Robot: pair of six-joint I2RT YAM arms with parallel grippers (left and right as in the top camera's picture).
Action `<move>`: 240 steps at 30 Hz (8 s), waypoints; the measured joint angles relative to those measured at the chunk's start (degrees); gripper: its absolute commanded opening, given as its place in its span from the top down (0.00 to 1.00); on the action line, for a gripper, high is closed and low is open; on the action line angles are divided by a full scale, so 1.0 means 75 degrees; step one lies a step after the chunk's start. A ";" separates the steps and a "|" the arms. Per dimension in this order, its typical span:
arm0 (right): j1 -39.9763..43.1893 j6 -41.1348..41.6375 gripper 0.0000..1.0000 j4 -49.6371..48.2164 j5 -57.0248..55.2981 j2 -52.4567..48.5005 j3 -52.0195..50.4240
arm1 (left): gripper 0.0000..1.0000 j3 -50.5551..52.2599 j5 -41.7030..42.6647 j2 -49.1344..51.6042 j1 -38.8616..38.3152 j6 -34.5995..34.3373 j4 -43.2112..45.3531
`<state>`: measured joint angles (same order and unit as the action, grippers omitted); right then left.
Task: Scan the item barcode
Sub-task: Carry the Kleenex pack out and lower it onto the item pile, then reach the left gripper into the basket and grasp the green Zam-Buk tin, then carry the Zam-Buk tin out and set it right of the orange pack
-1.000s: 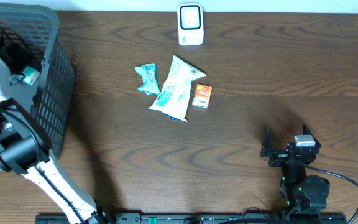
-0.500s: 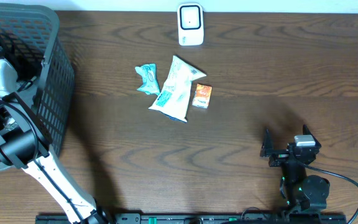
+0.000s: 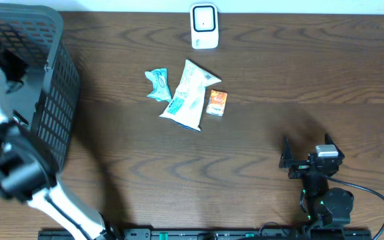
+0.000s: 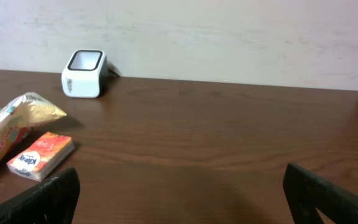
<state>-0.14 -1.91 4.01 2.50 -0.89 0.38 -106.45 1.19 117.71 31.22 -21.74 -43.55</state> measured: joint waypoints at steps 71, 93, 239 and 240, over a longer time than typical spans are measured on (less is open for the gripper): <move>0.0000 0.0000 0.01 -0.0003 0.0000 0.0000 0.0000 | 0.06 -0.0052 -0.1037 -0.4339 -0.2159 0.0901 -0.1848; 0.0000 0.0000 0.01 -0.0003 0.0000 0.0000 0.0000 | 0.06 0.1180 -0.2011 -0.2862 0.0833 0.0874 -0.1836; 0.0000 0.0000 0.01 -0.0003 0.0000 -0.0003 0.0000 | 0.38 0.4036 0.2317 -0.0595 -0.8752 -0.2302 0.6452; 0.0000 0.0000 0.01 -0.0003 0.0000 -0.0003 0.0000 | 0.32 0.4036 0.2302 -0.0513 -0.8784 -0.2311 0.6455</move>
<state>-0.14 -1.91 3.99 2.50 -0.91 0.38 -76.18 18.46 113.86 -34.65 -39.07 4.86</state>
